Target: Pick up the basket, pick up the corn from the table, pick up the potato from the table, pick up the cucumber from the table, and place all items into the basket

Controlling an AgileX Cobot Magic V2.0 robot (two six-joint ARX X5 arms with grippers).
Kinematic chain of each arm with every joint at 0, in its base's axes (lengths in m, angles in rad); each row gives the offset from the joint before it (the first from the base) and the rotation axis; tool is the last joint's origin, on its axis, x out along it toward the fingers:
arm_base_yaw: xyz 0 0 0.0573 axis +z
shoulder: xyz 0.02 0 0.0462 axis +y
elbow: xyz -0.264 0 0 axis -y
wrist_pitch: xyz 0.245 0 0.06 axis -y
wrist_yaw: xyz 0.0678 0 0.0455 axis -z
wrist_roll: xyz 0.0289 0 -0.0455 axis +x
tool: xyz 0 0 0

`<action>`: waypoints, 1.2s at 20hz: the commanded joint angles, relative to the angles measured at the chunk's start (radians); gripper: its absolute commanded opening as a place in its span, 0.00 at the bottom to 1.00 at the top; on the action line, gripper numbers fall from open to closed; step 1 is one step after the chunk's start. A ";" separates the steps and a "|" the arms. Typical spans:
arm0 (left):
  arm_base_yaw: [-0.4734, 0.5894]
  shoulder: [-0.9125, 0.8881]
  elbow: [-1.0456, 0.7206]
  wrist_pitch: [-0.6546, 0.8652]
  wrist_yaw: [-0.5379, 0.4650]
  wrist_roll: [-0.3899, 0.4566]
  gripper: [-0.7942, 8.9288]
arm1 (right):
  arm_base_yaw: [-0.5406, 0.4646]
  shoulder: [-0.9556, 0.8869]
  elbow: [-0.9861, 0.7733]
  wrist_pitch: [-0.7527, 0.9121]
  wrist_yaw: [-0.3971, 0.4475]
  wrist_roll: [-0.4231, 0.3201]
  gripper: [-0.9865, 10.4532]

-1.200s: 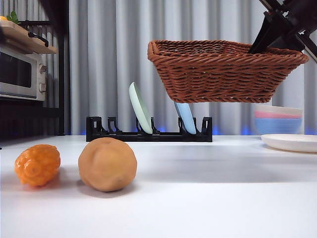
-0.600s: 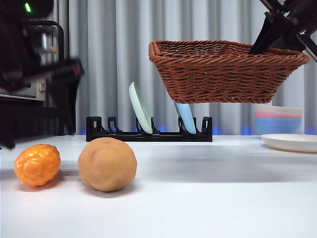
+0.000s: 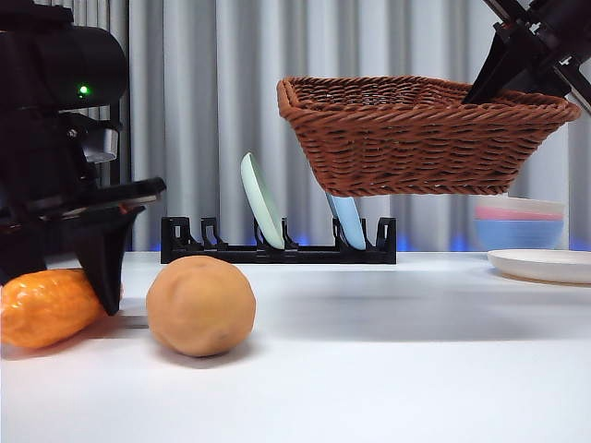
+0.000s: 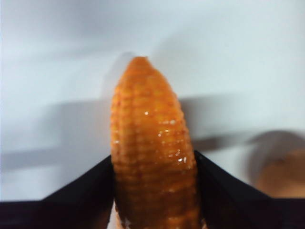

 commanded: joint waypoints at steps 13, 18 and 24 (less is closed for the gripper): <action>-0.308 -0.386 0.322 0.089 -0.030 -0.014 0.07 | 0.146 -0.003 -0.003 0.004 0.025 0.000 0.08; -0.385 -0.191 0.322 0.111 -0.103 -0.003 0.07 | 0.253 -0.003 -0.003 0.003 0.047 0.007 0.08; -0.406 -0.084 0.322 0.091 -0.125 0.073 0.64 | 0.296 -0.003 -0.003 0.002 0.073 0.018 0.08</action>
